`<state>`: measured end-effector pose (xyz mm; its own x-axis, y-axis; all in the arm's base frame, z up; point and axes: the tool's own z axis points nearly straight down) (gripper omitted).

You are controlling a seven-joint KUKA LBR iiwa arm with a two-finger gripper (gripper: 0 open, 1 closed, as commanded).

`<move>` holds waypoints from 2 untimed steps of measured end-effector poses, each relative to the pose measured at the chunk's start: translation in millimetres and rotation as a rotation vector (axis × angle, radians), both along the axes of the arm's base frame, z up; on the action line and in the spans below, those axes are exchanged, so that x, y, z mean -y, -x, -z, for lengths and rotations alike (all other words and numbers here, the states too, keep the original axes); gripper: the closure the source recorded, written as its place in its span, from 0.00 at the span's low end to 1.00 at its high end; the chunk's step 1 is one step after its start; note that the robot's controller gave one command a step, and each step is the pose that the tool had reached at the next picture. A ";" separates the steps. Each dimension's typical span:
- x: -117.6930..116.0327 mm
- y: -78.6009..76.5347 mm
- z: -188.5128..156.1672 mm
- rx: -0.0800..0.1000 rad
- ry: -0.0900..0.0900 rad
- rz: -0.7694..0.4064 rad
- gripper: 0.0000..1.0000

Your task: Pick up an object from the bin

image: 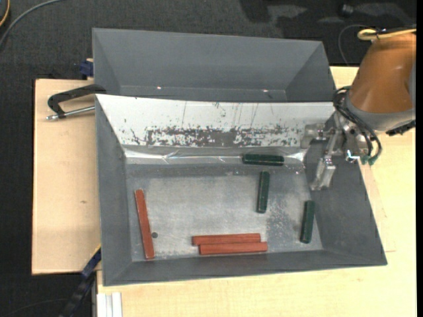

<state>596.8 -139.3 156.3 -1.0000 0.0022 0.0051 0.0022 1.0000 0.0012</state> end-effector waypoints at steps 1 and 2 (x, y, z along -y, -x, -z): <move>-95.3 -5.1 86.6 0.007 -0.001 -0.158 0.00; -124.1 16.9 54.0 0.008 -0.001 -0.485 0.00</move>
Offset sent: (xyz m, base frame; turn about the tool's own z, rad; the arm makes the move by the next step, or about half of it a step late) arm 0.0039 0.0912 -0.0863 -0.1533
